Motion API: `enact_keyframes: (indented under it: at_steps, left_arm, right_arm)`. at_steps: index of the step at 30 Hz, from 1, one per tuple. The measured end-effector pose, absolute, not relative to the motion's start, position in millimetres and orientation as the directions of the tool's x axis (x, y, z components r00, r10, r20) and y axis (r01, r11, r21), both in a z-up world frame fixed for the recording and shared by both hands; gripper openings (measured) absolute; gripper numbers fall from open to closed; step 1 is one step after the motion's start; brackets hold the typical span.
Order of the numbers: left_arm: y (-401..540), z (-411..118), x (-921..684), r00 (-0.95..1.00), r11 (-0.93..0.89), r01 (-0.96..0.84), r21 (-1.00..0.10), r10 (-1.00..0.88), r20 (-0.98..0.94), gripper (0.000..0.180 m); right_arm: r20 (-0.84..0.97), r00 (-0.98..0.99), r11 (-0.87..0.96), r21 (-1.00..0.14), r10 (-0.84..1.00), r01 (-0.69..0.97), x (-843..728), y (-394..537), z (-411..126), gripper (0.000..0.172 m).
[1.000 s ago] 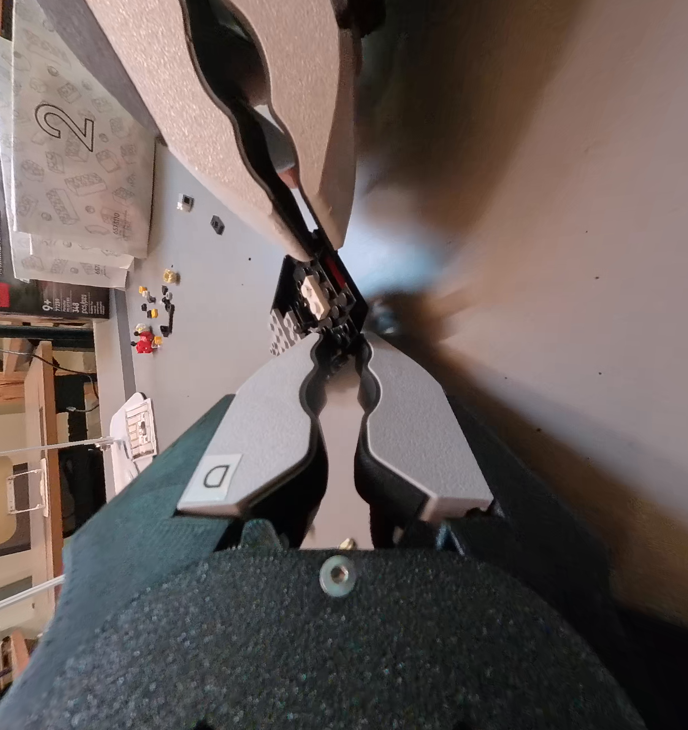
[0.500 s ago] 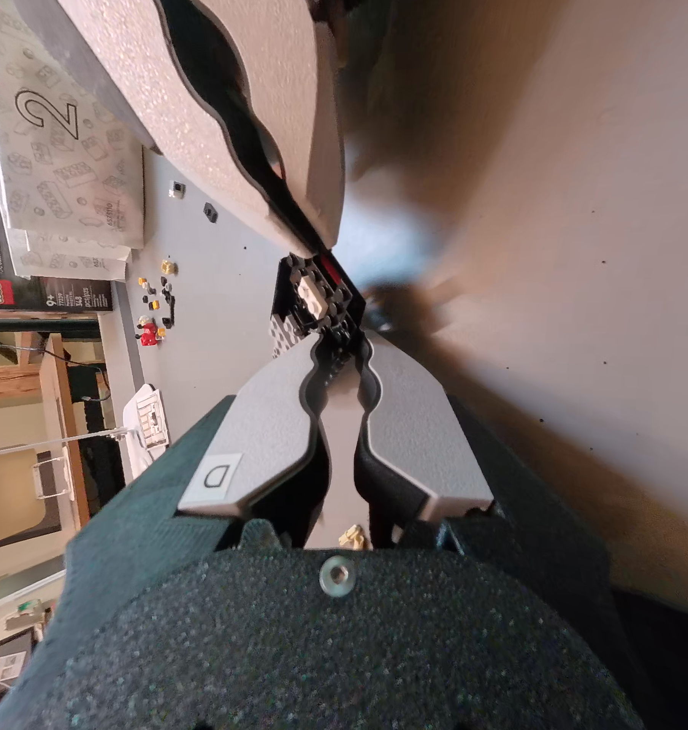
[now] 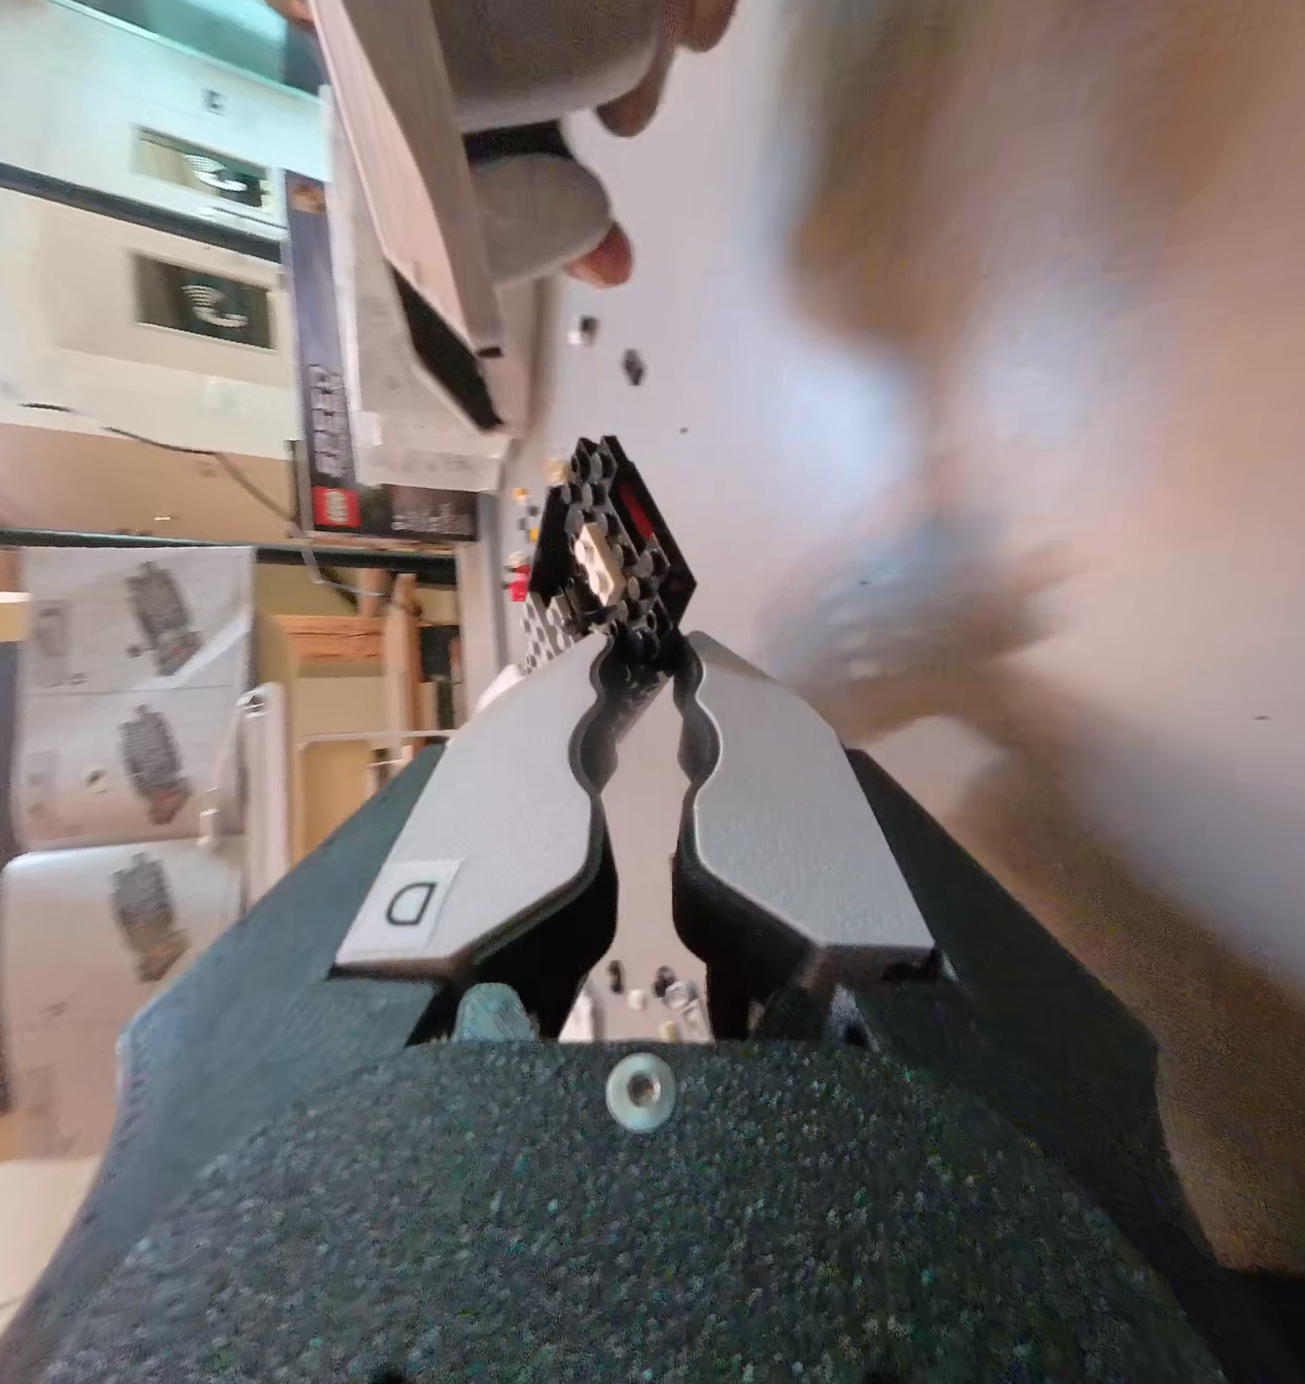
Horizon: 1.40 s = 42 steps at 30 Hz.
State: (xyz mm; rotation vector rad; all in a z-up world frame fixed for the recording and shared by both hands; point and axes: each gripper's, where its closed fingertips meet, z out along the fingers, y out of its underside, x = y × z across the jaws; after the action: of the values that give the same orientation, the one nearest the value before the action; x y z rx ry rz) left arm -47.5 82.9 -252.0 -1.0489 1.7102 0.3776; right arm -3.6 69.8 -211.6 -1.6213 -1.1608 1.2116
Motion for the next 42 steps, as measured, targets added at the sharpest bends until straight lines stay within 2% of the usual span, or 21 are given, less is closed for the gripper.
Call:
enact_keyframes:
  at_steps: [3, 6, 8, 10, 13, 14, 19, 22, 24, 27, 31, 35, 42]
  left_arm:
    - [90.5, -235.3, -48.7, -0.026, 0.565, -0.8, -0.202, -0.367, -0.93, 0.013]
    - [91.5, -227.6, -48.4, -0.021, 0.57, -0.804, -0.169, -0.311, -0.95, 0.013]
    - [89.5, -225.7, -46.6, -0.028, 0.58, -0.801, -0.151, -0.287, -0.958, 0.013]
    - [89.8, -224.2, -47.0, -0.023, 0.575, -0.804, -0.151, -0.284, -0.958, 0.014]
    - [87.4, -224.6, -46.3, -0.012, 0.585, -0.791, -0.179, -0.308, -0.951, 0.016]
    - [85.6, -226.9, -45.8, -0.007, 0.587, -0.781, -0.213, -0.349, -0.937, 0.02]
    - [75.2, -217.9, -46.7, 0.125, 0.549, -0.663, -0.508, -0.588, -0.799, 0.03]
    - [72.7, -205.3, -51.7, 0.219, 0.417, -0.525, -0.742, -0.776, -0.591, 0.036]
    - [73.9, -190.2, -56.2, 0.276, 0.299, -0.393, -0.87, -0.864, -0.421, 0.039]
    - [77.4, -170.8, -61.0, 0.304, 0.09, -0.191, -0.977, -0.941, -0.146, 0.039]
    - [77.3, -161.0, -60.7, 0.226, -0.182, -0.007, -0.983, -0.958, 0.176, 0.033]
    - [74.3, -150.7, -61.2, 0.069, -0.41, 0.125, -0.903, -0.905, 0.42, 0.031]
    - [68.6, -141.8, -62.4, -0.076, -0.544, 0.184, -0.819, -0.839, 0.539, 0.028]
  right_arm:
    - [-0.474, 0.136, -0.492, -0.853, 0.87, 0.174, -9.1, 72.8, -217.1, 0.039]
    - [-0.596, 0.101, -0.605, -0.785, 0.796, 0.132, -20.8, 68.3, -213.3, 0.039]
    - [-0.643, 0.084, -0.648, -0.753, 0.761, 0.111, -28.8, 66.5, -210.2, 0.036]
    - [-0.643, 0.097, -0.65, -0.753, 0.76, 0.101, -33.1, 67.7, -211.6, 0.024]
    - [-0.636, 0.084, -0.641, -0.759, 0.767, 0.113, -32.3, 66.2, -211.8, 0.021]
    - [-0.625, 0.086, -0.63, -0.767, 0.776, 0.117, -31.1, 66.7, -211.8, 0.014]
    - [-0.599, 0.04, -0.597, -0.788, 0.8, 0.148, -28.1, 61.5, -208.5, 0.014]
    - [-0.631, 0.007, -0.627, -0.77, 0.776, 0.117, -23.3, 64.0, -203.0, 0.013]
    - [-0.695, -0.073, -0.691, -0.719, 0.715, 0.074, -18.0, 64.7, -193.2, 0.013]
    - [-0.76, -0.229, -0.78, -0.626, 0.608, 0.007, -11.3, 62.7, -175.4, 0.014]
    - [-0.775, -0.373, -0.838, -0.546, 0.51, -0.01, -9.3, 56.4, -161.5, 0.014]
    - [-0.767, -0.443, -0.856, -0.517, 0.465, -0.003, -8.9, 51.8, -155.7, 0.014]
    - [-0.748, -0.488, -0.855, -0.519, 0.45, 0.008, -8.2, 46.6, -151.6, 0.014]
